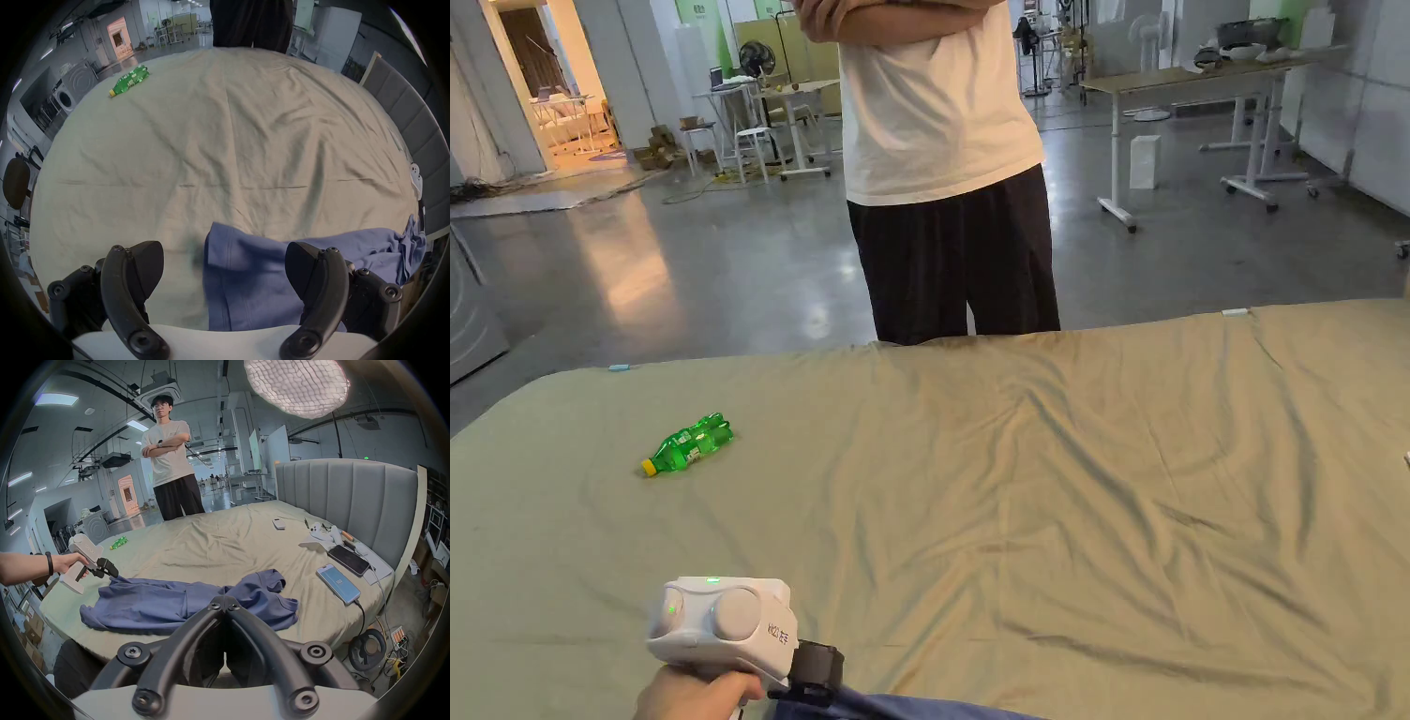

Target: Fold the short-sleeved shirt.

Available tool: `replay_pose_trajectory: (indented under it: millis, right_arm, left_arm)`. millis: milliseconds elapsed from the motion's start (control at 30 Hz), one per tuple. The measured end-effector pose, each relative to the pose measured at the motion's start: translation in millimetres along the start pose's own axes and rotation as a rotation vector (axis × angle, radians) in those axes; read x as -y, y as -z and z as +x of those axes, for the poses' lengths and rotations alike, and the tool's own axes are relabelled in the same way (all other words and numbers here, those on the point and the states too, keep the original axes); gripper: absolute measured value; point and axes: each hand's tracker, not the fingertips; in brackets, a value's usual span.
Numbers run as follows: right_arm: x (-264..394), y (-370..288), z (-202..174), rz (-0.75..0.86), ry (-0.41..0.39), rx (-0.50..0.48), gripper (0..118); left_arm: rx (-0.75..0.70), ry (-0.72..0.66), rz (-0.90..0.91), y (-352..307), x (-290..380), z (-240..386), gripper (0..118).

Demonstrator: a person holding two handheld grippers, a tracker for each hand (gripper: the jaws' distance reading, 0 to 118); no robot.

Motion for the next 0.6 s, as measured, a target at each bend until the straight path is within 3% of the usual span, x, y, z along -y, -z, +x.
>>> replay_pose_trajectory:
  millis: [67,133,300,333,367,433,533,600]
  right_arm:
    - [1,1,1,-0.013,-0.007,0.016,0]
    - [1,1,2,-0.016,-0.007,0.021,0]
    - [1,8,2,-0.034,-0.006,0.022,0]
    - [1,8,2,-0.036,-0.013,0.021,0]
    - [1,8,2,-0.036,-0.015,0.02,0]
    - [-1,10,3,-0.038,-0.014,0.015,0]
    - [-8,16,7,-0.042,-0.014,0.016,0]
    - [-17,22,15,-0.044,-0.018,0.016,5]
  left_arm:
    - [0.043,-0.042,-0.067,10,-2,-1,93]
    - [0.049,-0.069,-0.091,7,3,16,55]
    - [-0.014,0.031,-0.109,29,5,26,42]
    - [-0.007,0.026,-0.119,28,2,27,20]
    - [0.004,0.036,-0.138,26,-1,27,8]
    - [0.021,0.034,-0.139,19,-2,37,6]
    - [-0.019,0.168,-0.168,20,3,48,6]
    - [-0.014,0.149,-0.196,23,2,51,6]
